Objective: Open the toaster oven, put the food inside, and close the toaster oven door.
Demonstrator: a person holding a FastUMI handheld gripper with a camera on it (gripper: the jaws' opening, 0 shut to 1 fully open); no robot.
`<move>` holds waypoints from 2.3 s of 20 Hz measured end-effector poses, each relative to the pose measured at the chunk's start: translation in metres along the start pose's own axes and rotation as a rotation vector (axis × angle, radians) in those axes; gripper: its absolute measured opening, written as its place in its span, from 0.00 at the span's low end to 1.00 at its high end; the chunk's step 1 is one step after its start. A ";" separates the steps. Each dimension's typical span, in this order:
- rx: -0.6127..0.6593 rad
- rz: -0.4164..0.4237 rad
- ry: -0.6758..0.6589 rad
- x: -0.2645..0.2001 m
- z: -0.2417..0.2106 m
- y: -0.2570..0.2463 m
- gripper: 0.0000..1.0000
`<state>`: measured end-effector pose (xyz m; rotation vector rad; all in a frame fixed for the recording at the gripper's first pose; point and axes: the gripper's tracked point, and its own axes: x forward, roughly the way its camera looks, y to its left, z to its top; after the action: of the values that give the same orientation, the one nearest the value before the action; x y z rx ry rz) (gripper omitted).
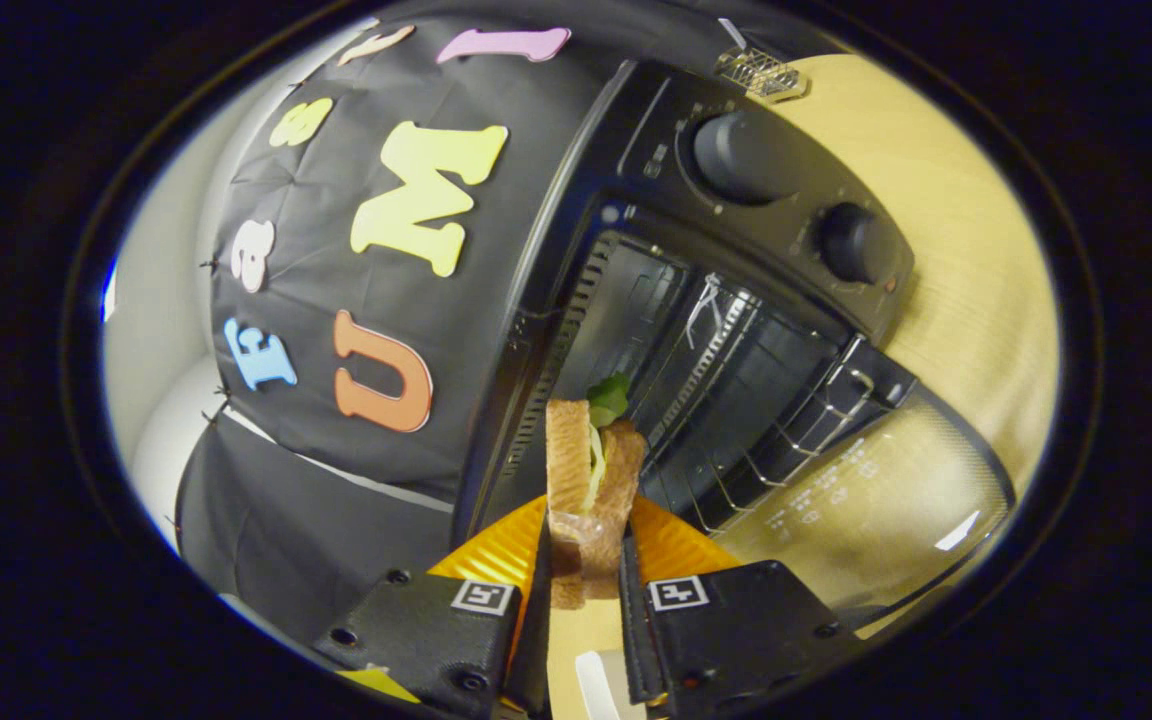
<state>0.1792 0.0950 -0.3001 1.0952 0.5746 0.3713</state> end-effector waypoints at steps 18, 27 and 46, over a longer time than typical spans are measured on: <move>-0.702 -0.375 -0.179 0.025 0.068 -0.053 1.00; -1.021 -0.439 -0.086 0.017 0.068 -0.042 1.00; -1.133 -0.429 -0.054 -0.047 0.057 -0.014 1.00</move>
<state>0.1765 0.0217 -0.2821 -0.1117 0.4253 0.2232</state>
